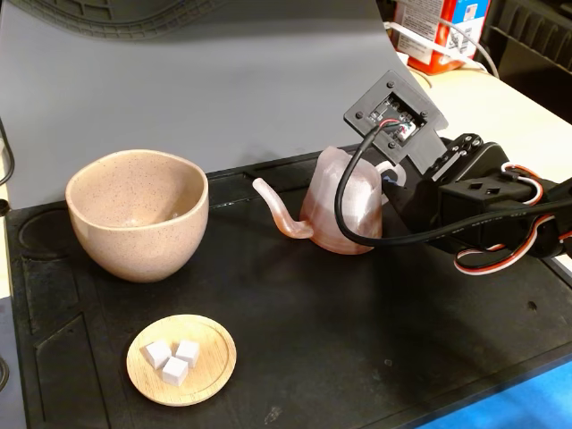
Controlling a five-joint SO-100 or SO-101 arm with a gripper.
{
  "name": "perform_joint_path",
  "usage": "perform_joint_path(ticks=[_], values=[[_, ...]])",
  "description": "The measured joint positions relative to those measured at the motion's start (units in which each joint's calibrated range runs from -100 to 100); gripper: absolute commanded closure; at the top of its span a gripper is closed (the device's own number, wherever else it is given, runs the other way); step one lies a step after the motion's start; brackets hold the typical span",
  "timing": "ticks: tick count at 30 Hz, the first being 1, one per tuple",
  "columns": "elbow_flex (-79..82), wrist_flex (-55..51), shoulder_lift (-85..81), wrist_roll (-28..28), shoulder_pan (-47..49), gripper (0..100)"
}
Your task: Pick up a kettle and pour liquid into a cup.
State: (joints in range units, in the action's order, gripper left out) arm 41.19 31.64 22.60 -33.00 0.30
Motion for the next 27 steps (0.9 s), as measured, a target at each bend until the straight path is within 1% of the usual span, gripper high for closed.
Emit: perform_joint_path(ticks=[8,9,10,11,14,15,16,27], values=[[0.00,0.00,0.00,0.00,0.00,79],[0.00,0.00,0.00,0.00,0.00,80],[-0.19,0.00,0.00,0.00,0.00,86],[-2.14,0.00,0.00,0.00,0.00,88],[-2.43,0.00,0.09,0.00,0.00,90],[-2.43,0.00,0.09,0.00,0.00,96],[-2.43,0.00,0.09,0.00,0.00,99],[-2.43,0.00,0.09,0.00,-0.23,99]])
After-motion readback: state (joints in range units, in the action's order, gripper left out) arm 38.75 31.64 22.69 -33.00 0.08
